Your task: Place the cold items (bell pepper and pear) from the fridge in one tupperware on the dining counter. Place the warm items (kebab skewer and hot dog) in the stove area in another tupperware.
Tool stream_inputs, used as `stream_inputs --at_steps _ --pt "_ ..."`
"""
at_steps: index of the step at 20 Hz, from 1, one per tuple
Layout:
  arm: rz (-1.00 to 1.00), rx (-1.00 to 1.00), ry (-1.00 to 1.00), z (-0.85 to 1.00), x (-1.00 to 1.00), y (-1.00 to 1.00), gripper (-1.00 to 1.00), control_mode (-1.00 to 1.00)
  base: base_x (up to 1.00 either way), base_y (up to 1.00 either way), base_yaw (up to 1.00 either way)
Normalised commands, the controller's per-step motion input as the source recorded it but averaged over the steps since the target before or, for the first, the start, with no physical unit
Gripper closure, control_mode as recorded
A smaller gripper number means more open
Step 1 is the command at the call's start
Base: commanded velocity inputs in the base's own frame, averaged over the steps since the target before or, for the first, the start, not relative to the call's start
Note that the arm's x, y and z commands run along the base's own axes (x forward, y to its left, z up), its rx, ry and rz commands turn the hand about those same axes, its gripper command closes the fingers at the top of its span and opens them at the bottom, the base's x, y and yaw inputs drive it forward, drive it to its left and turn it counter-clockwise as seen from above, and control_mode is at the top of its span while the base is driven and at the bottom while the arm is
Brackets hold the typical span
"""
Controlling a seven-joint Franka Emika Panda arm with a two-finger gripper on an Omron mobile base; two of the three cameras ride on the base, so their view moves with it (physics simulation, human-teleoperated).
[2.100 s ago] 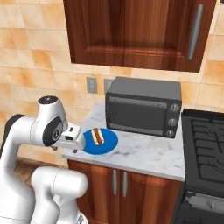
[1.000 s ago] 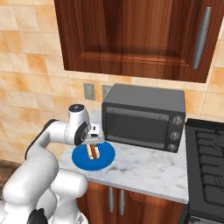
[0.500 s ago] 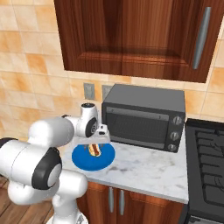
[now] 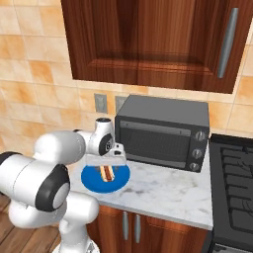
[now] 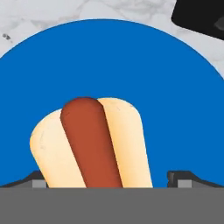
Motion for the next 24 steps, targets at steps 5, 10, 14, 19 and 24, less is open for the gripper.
stream_inputs --at_steps 5,10,14,19,24 --pt "0.00 0.00 -0.03 -0.08 -0.29 0.03 -1.00 -1.00 0.00 0.00 0.00" --pt "0.00 0.00 0.00 -0.10 -0.10 0.14 1.00 -1.00 0.00 0.00 0.00" --pt "-0.02 0.00 0.00 0.00 -0.08 0.17 1.00 -1.00 0.00 0.00 0.00" --pt "-0.24 0.03 0.15 0.57 -0.60 0.04 1.00 -1.00 0.00 0.00 0.00" --pt "-0.33 0.01 -0.05 1.00 -0.90 0.25 1.00 -1.00 0.00 0.00 0.00"
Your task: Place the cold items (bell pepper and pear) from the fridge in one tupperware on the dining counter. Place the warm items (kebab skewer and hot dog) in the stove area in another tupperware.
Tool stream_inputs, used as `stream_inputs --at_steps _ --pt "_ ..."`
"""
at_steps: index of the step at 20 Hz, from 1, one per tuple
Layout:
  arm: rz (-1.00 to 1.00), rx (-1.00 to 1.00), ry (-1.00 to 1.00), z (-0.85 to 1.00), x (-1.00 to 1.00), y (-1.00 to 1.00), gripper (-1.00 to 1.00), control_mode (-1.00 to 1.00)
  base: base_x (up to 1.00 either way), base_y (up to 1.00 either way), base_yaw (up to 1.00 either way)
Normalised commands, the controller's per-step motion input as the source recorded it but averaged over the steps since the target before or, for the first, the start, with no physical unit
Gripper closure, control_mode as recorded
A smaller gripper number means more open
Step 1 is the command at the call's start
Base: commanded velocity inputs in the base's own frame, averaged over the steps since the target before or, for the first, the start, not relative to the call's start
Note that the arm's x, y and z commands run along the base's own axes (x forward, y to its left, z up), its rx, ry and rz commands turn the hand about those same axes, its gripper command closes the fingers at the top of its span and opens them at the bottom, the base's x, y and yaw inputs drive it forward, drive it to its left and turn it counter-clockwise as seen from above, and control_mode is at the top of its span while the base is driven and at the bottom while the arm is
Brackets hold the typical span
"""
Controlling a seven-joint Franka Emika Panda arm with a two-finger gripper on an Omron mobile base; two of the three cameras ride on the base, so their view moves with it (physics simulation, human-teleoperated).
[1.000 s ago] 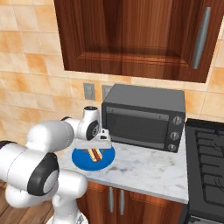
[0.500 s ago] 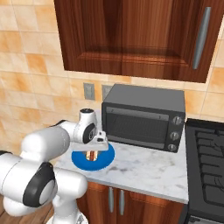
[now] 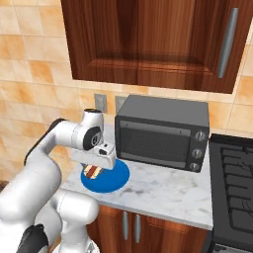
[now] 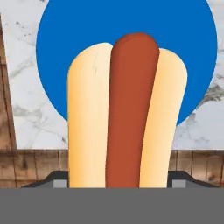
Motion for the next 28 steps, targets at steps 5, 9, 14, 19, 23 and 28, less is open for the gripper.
stream_inputs --at_steps 5,9,14,19,23,28 --pt "-0.25 -0.11 -0.17 1.00 -0.52 0.41 1.00 -1.00 0.00 0.00 0.00" --pt "-0.13 -0.29 -0.05 0.74 -0.21 0.10 1.00 -1.00 0.00 0.00 0.00" --pt "0.00 0.00 0.08 0.00 0.00 0.00 1.00 -1.00 0.00 0.00 0.00" --pt "0.00 0.00 0.00 0.00 -0.04 0.00 1.00 1.00 -0.66 0.14 0.03" --pt "0.00 0.00 0.00 0.00 0.00 0.00 1.00 1.00 -0.56 0.99 0.63" --pt "0.00 0.00 0.00 0.00 0.00 0.00 1.00 1.00 -0.01 0.44 0.93"
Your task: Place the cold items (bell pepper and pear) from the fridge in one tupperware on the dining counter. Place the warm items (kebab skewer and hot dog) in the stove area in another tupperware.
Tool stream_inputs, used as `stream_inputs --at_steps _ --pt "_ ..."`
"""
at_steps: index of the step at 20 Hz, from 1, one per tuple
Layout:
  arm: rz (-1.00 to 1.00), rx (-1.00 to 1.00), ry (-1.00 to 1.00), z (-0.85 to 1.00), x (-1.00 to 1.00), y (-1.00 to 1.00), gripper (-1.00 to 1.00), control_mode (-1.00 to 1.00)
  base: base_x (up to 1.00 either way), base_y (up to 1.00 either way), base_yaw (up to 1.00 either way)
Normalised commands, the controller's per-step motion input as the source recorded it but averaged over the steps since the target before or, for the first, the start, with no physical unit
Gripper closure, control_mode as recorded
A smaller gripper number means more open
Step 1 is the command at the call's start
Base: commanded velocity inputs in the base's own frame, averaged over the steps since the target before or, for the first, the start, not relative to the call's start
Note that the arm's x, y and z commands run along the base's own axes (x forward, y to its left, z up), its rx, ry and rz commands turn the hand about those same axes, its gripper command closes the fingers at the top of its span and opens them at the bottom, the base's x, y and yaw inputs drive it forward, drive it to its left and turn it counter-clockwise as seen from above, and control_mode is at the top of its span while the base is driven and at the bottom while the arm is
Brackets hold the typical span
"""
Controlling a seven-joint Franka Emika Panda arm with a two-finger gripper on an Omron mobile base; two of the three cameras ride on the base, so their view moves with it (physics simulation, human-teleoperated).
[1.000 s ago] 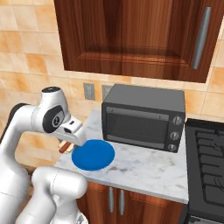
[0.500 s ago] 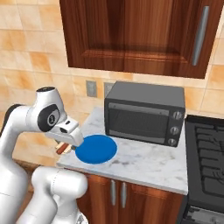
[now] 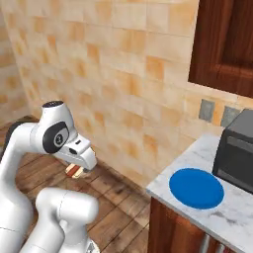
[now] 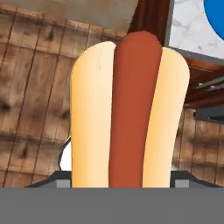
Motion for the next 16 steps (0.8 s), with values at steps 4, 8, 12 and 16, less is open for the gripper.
stream_inputs --at_steps 4,8,12,16 --pt "0.00 0.00 0.00 0.00 0.00 0.00 1.00 1.00 0.00 0.54 0.94" --pt "0.00 0.00 0.00 0.00 0.00 0.00 1.00 1.00 0.00 0.64 0.89" --pt "0.00 0.00 0.00 0.00 0.00 0.00 1.00 1.00 0.00 0.81 0.84" --pt "0.00 0.00 0.00 0.00 0.00 0.00 1.00 1.00 0.00 0.81 0.78"
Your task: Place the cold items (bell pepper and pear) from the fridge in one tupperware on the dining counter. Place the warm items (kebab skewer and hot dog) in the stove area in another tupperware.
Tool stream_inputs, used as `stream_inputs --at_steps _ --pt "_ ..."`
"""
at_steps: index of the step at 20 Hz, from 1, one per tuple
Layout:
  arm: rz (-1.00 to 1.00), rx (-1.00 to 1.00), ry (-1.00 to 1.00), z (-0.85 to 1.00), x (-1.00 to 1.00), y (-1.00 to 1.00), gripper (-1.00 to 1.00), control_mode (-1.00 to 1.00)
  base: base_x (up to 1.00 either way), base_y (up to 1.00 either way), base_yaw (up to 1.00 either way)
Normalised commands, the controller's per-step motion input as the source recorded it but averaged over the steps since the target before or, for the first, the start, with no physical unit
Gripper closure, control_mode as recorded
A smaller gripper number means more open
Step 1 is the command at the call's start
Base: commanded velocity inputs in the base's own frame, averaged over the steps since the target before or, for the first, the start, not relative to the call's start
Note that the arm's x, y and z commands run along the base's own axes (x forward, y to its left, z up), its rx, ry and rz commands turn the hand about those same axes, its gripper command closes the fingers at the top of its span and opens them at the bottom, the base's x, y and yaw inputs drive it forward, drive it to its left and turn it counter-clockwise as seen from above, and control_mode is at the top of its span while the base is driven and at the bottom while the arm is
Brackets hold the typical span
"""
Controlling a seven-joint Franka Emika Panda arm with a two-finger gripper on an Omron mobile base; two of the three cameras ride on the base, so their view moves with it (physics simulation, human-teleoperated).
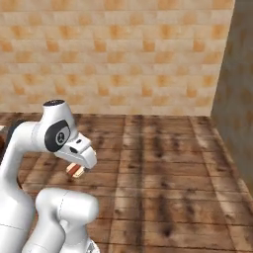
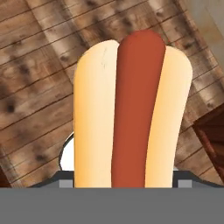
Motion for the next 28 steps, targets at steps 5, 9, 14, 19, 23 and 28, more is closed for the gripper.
stream_inputs --at_steps 5,9,14,19,23,28 --pt "0.00 0.00 0.00 0.00 0.00 0.00 1.00 1.00 0.50 0.30 0.64" --pt "0.00 0.00 0.00 0.00 0.00 0.00 1.00 1.00 1.00 -0.31 0.30" --pt "0.00 0.00 0.00 0.00 0.00 0.00 1.00 1.00 1.00 -0.03 0.16" --pt "0.00 0.00 0.00 0.00 0.00 0.00 1.00 1.00 1.00 0.00 0.10" --pt "0.00 0.00 0.00 0.00 0.00 0.00 1.00 1.00 1.00 0.00 0.35" --pt "0.00 0.00 0.00 0.00 0.00 0.00 1.00 1.00 1.00 -0.05 0.66"
